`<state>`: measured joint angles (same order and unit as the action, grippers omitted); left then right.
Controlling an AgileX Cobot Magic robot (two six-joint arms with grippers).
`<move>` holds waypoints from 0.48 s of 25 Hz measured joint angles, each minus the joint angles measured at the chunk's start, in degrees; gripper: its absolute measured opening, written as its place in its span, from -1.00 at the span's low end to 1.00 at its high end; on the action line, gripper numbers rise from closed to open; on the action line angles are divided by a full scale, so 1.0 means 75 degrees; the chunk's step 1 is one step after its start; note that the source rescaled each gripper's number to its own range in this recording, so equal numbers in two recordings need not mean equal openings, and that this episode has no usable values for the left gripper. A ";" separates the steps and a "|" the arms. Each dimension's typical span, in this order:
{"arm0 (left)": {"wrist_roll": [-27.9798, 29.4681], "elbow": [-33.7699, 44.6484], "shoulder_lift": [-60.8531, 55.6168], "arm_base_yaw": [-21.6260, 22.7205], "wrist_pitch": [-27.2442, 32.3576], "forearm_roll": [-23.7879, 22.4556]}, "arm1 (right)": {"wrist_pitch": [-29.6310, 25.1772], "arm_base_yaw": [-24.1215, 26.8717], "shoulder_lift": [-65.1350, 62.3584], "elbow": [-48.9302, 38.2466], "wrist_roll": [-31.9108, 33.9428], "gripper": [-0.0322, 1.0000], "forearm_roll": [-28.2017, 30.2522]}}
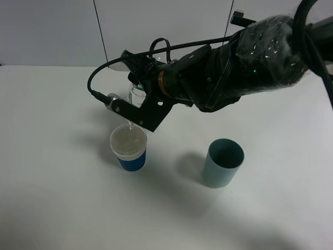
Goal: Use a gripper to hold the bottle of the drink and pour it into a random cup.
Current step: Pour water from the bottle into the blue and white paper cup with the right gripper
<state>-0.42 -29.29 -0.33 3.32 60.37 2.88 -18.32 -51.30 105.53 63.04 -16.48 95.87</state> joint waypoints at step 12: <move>0.0000 0.0000 0.0000 0.0000 0.0000 -0.0014 | 0.0051 -0.0064 0.0000 0.0000 0.0000 -0.94 0.0091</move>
<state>-0.42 -29.29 -0.33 3.32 60.37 2.77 -17.94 -51.78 105.53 63.04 -16.48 96.55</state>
